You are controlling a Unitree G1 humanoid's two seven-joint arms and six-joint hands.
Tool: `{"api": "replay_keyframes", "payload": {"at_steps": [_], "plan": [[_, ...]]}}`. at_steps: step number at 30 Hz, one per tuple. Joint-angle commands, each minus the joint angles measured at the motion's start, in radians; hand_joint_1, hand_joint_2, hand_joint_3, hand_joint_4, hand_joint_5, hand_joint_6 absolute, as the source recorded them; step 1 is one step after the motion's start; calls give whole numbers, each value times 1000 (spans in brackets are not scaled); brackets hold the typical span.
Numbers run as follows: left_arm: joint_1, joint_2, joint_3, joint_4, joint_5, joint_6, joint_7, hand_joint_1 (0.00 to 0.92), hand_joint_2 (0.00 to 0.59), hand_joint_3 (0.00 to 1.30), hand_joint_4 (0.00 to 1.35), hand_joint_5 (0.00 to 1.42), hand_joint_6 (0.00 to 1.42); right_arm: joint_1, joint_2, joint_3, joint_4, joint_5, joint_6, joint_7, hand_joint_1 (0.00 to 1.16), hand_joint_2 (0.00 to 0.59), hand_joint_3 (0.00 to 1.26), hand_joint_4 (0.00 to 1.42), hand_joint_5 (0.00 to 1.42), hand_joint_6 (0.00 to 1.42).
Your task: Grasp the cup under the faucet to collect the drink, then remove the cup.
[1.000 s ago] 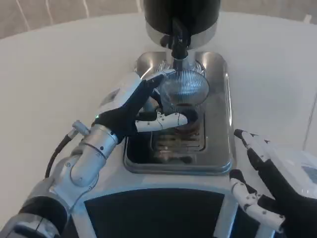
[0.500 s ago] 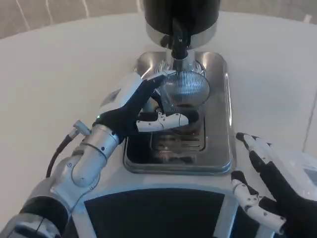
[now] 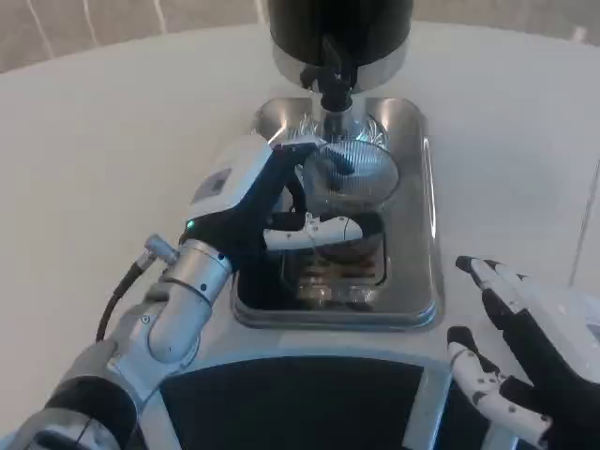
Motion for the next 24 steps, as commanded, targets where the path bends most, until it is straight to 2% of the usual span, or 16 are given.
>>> {"api": "replay_keyframes", "payload": {"at_steps": [1, 6, 10, 24], "plan": [[8, -3, 16, -6, 0, 7, 90, 472, 118, 920, 923, 1208, 1411, 8, 3, 2, -17, -10, -6, 16, 136, 586, 35, 0, 0, 0], [-10, 3, 25, 10, -7, 14, 95, 490, 119, 991, 1058, 1315, 1424, -13, 4, 6, -1, -16, -6, 19, 143, 586, 35, 0, 0, 0], [-9, 9, 30, 12, -12, 7, 92, 499, 118, 1009, 1110, 1352, 1424, -21, 2, 7, 7, -13, -5, 21, 147, 586, 35, 0, 0, 0], [37, 67, 74, -19, -37, -71, 64, 517, 112, 1011, 1150, 1388, 1424, -35, -2, 15, 22, -10, -8, 13, 158, 586, 35, 0, 0, 0]]}}
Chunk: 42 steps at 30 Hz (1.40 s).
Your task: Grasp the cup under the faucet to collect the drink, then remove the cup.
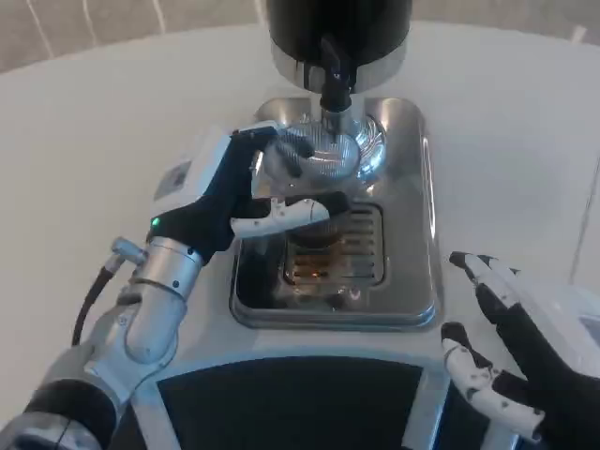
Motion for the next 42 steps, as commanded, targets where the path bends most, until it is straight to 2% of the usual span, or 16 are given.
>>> {"api": "replay_keyframes", "payload": {"at_steps": [1, 19, 29, 42], "plan": [[30, 37, 27, -34, -35, -72, -12, 516, 111, 1011, 1151, 1388, 1424, -8, -2, 2, 7, 1, -8, 2, 159, 586, 35, 0, 0, 0], [117, 148, 88, -97, -72, -208, -100, 524, 92, 1011, 1152, 1388, 1424, -45, 17, 30, 29, -36, -4, 2, 159, 586, 28, 0, 0, 0], [190, 208, 125, -159, -119, -283, -179, 526, 82, 1011, 1152, 1387, 1424, -91, -11, 34, 47, -36, -15, 21, 142, 578, 5, 0, 0, 0], [366, 273, 209, -347, -252, -345, -359, 531, 72, 1011, 1152, 1388, 1424, -124, -55, 64, 34, -43, -61, 72, 131, 577, 0, 0, 0, 0]]}}
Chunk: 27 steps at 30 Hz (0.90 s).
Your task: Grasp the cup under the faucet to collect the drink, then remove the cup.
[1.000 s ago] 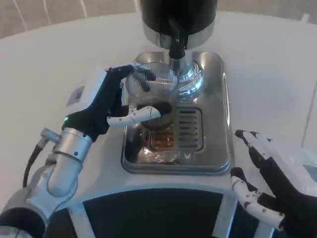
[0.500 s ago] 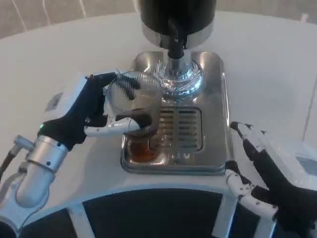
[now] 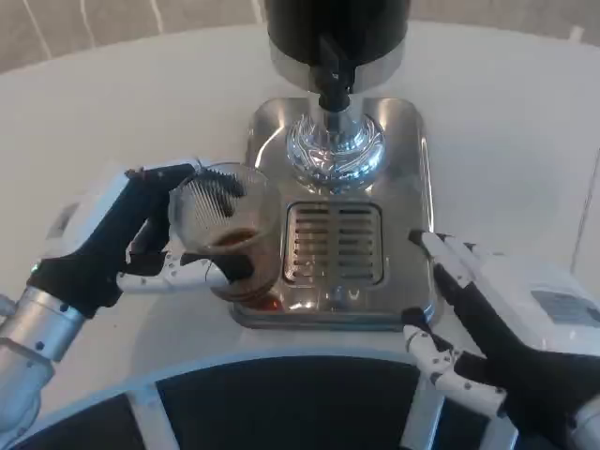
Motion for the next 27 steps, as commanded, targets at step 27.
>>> {"api": "replay_keyframes", "payload": {"at_steps": [27], "plan": [[444, 47, 212, -527, -201, 36, -210, 535, 55, 1005, 1152, 1388, 1424, 248, 12, 133, -151, -84, -235, -9, 131, 586, 0, 0, 0, 0]]}}
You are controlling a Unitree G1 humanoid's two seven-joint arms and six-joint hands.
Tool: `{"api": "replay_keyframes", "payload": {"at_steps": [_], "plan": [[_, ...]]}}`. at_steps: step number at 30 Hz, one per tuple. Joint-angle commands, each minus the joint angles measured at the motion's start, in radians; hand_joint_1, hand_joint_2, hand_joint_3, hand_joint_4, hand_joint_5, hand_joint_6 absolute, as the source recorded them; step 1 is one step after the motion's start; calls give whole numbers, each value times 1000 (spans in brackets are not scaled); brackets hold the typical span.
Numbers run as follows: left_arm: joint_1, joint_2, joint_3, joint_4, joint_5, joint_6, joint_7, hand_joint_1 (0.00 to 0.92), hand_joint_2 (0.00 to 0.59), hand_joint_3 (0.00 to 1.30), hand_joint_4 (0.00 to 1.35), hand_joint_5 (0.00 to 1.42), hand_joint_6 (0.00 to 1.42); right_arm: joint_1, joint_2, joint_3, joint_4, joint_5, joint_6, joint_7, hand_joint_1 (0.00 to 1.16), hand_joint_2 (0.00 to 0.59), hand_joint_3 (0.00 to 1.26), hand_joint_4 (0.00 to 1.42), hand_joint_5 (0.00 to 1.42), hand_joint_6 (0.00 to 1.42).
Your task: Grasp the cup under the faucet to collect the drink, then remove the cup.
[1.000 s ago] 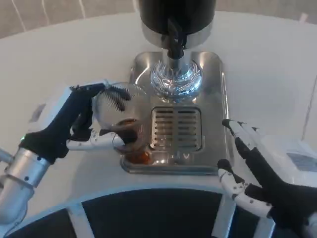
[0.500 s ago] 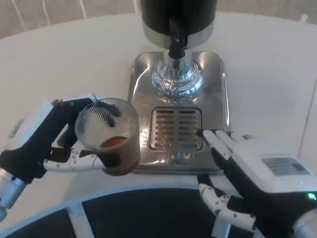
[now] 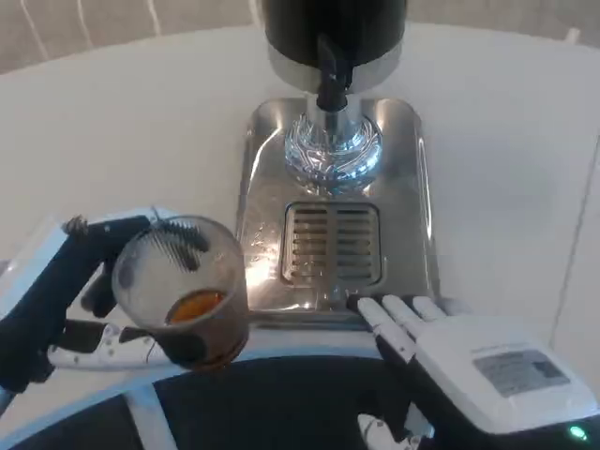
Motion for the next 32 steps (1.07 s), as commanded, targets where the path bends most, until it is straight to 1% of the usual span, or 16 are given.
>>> {"api": "replay_keyframes", "payload": {"at_steps": [1, 6, 12, 22, 32], "plan": [[63, -19, 41, -79, -8, 14, 12, 535, 55, 1004, 1152, 1388, 1424, 65, 38, 20, -34, -31, -37, -27, 131, 586, 0, 0, 0, 0], [106, -37, 57, -128, 10, 22, 11, 536, 54, 1002, 1152, 1388, 1424, 103, 61, 21, -43, -46, -68, -38, 137, 586, 0, 0, 0, 0], [161, -49, 62, -172, 29, 7, 8, 540, 51, 1001, 1152, 1388, 1424, 121, 87, 0, -43, -56, -85, -39, 144, 586, 0, 0, 0, 0], [195, -36, 55, -184, 19, -7, -12, 544, 48, 1001, 1152, 1388, 1424, 99, 112, -21, -29, -67, -88, -31, 154, 586, 0, 0, 0, 0], [183, -38, 50, -162, 19, -10, -24, 545, 42, 1001, 1152, 1388, 1424, 77, 118, -37, -15, -64, -84, -26, 160, 586, 0, 0, 0, 0]]}}
